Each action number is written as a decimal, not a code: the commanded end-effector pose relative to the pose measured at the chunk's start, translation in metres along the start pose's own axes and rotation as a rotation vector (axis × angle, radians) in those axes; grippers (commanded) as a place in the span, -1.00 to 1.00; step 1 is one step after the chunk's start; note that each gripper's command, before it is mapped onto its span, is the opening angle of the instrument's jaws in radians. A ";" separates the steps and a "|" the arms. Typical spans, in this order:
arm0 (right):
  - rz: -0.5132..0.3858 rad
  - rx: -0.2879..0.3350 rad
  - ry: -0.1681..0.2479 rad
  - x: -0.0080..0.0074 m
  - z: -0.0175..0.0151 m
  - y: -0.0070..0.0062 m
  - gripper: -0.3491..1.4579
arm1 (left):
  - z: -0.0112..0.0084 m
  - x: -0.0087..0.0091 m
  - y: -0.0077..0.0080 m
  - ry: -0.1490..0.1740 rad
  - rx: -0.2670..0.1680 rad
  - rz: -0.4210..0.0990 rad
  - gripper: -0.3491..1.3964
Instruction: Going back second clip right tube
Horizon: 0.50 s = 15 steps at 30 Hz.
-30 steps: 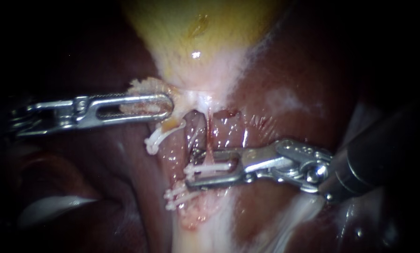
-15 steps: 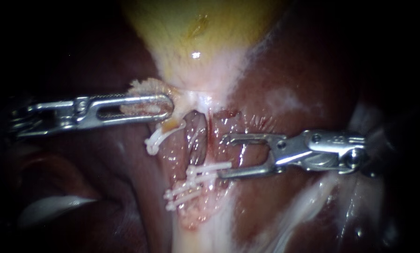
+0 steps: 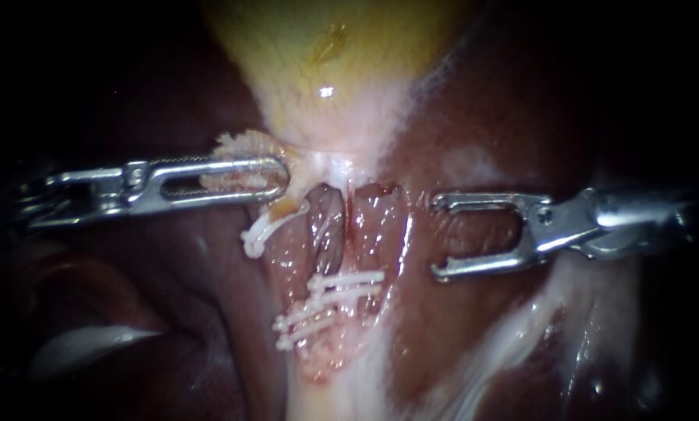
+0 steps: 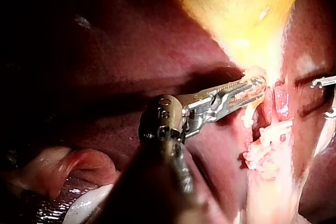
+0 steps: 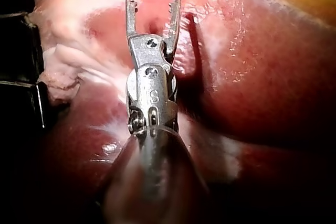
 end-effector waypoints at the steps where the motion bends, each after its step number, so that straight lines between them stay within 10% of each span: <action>1: -0.005 0.001 0.000 0.0000 -0.0001 0.0000 -0.06 | 0.0001 0.0000 0.0001 0.000 0.000 0.000 -1.00; 15: -0.006 0.003 0.000 0.0001 -0.0004 -0.0005 -0.06 | 0.0042 0.0030 0.0026 0.028 -0.002 0.022 -1.00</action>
